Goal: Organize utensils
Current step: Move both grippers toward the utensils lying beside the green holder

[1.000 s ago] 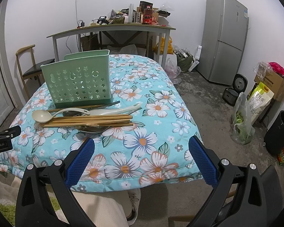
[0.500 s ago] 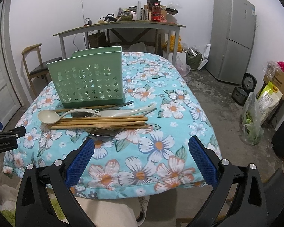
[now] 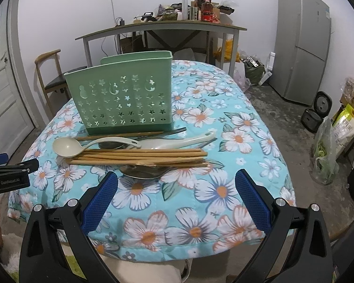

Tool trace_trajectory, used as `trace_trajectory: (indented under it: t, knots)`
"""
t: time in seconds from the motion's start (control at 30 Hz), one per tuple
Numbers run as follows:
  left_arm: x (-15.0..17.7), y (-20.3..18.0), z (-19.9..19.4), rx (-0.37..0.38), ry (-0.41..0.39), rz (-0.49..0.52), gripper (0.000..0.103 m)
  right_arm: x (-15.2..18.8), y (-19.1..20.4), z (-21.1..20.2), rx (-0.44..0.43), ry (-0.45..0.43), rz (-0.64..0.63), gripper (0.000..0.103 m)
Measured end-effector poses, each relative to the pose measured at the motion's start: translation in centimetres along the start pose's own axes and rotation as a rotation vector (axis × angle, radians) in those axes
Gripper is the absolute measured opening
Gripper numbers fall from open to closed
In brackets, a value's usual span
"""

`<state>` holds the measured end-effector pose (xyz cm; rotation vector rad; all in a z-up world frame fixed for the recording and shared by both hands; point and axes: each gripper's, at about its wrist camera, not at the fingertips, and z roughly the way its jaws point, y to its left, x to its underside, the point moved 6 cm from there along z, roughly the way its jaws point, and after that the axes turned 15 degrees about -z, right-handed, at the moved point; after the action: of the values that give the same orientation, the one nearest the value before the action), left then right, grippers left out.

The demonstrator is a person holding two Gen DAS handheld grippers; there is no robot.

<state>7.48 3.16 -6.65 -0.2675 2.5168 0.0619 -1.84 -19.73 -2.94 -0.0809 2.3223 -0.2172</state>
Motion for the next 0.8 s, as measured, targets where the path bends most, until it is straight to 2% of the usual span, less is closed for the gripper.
trace_trajectory:
  t: [0.8]
  knots:
    - [-0.9, -0.3, 3.0, -0.057, 0.045, -0.007, 0.095, -1.8, 1.7, 3.7, -0.082, 0.011, -0.03, 0.097]
